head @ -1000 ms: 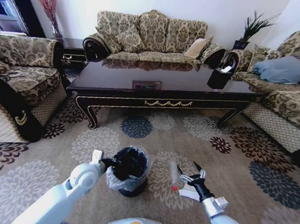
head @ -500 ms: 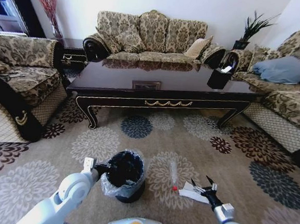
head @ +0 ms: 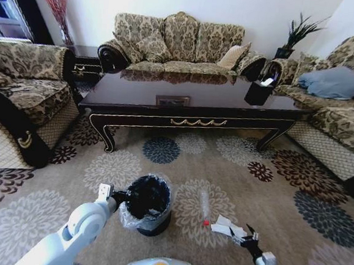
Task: Move to the front of the table and pick up the trash from the floor, then place it into the trash bin.
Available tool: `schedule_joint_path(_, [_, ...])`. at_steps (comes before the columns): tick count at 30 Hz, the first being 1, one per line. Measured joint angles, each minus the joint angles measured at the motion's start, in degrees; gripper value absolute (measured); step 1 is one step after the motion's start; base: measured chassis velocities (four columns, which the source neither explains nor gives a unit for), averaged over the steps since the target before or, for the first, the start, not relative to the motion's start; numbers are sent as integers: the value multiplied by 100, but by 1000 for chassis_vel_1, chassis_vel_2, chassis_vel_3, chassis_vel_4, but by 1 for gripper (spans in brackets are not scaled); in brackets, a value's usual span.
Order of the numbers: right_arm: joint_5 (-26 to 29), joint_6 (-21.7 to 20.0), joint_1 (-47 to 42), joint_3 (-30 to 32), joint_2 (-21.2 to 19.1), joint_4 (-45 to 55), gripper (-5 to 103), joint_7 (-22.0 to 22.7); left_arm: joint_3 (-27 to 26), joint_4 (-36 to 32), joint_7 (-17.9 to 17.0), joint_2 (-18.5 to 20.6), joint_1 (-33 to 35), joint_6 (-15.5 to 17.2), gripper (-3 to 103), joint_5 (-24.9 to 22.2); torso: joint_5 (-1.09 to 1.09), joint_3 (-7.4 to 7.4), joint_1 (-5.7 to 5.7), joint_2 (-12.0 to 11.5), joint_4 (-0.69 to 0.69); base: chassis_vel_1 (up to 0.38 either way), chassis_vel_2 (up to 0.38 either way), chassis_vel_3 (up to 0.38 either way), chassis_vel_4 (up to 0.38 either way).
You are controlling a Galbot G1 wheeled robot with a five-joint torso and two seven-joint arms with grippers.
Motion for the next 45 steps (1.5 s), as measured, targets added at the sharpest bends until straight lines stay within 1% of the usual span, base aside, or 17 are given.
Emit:
schedule_joint_path(5, [-80,0,113,-28,58,-226,100,-3,60,-1,-1,-19,-29,5,4,-1,0,0,0,0,2,0,0,0,0])
schedule_joint_path(8, [-227,-11,161,-46,136,-352,100,-32,110,30,4,26,-80,11,4,-6,-1,0,0,0,-1,0,0,0,0])
schedule_joint_path(12, [-346,-46,296,-77,266,-529,100,-36,132,85,7,70,-140,20,4,-42,0,0,0,0,2,0,0,0,0])
schedule_joint_path(22, [-367,-52,543,-173,304,-887,101,-85,181,43,-47,86,-228,42,4,-141,-2,0,1,0,-1,0,0,0,0])
schedule_joint_path(25, [-288,-63,545,-191,299,-872,92,-93,187,43,-49,86,-218,43,4,-143,1,0,1,0,-1,0,0,0,0])
schedule_joint_path(26, [-280,-65,543,-193,294,-868,89,-92,189,43,-49,85,-214,42,4,-143,2,0,1,0,2,0,0,0,0])
schedule_joint_path(28, [-277,-65,542,-193,291,-867,89,-93,189,43,-50,83,-213,43,4,-142,1,0,1,0,3,0,0,0,0])
schedule_joint_path(31, [-293,-64,541,-206,289,-896,78,-116,193,44,-51,71,-212,42,4,-138,2,0,1,0,2,0,0,0,0])
schedule_joint_path(32, [-293,-64,541,-206,289,-896,78,-116,193,44,-51,71,-212,42,4,-138,2,0,1,0,2,0,0,0,0])
schedule_joint_path(33, [-316,-56,545,-214,289,-913,74,-124,194,44,-51,67,-210,43,4,-135,1,0,1,1,2,0,0,0,0])
schedule_joint_path(34, [-333,-50,548,-216,292,-924,74,-128,195,44,-51,65,-206,43,4,-132,0,0,1,1,2,0,0,0,0])
schedule_joint_path(37, [-357,-36,554,-220,310,-940,64,-132,195,43,-51,62,-175,43,4,-115,1,0,1,0,0,0,0,0,0])
schedule_joint_path(39, [-357,-35,555,-221,310,-939,64,-132,195,41,-51,62,-172,43,4,-115,1,0,1,0,1,0,0,0,0])
schedule_joint_path(42, [-330,-36,565,-221,295,-926,54,-133,195,40,-53,62,-174,43,4,-115,3,0,1,0,3,0,0,0,0])
schedule_joint_path(43, [-330,-36,565,-221,295,-926,54,-133,195,40,-53,62,-174,43,4,-115,3,0,1,0,3,0,0,0,0])
schedule_joint_path(45, [-280,-40,555,-216,268,-889,47,-132,200,40,-55,62,-180,43,4,-116,4,0,1,0,4,0,0,0,0])
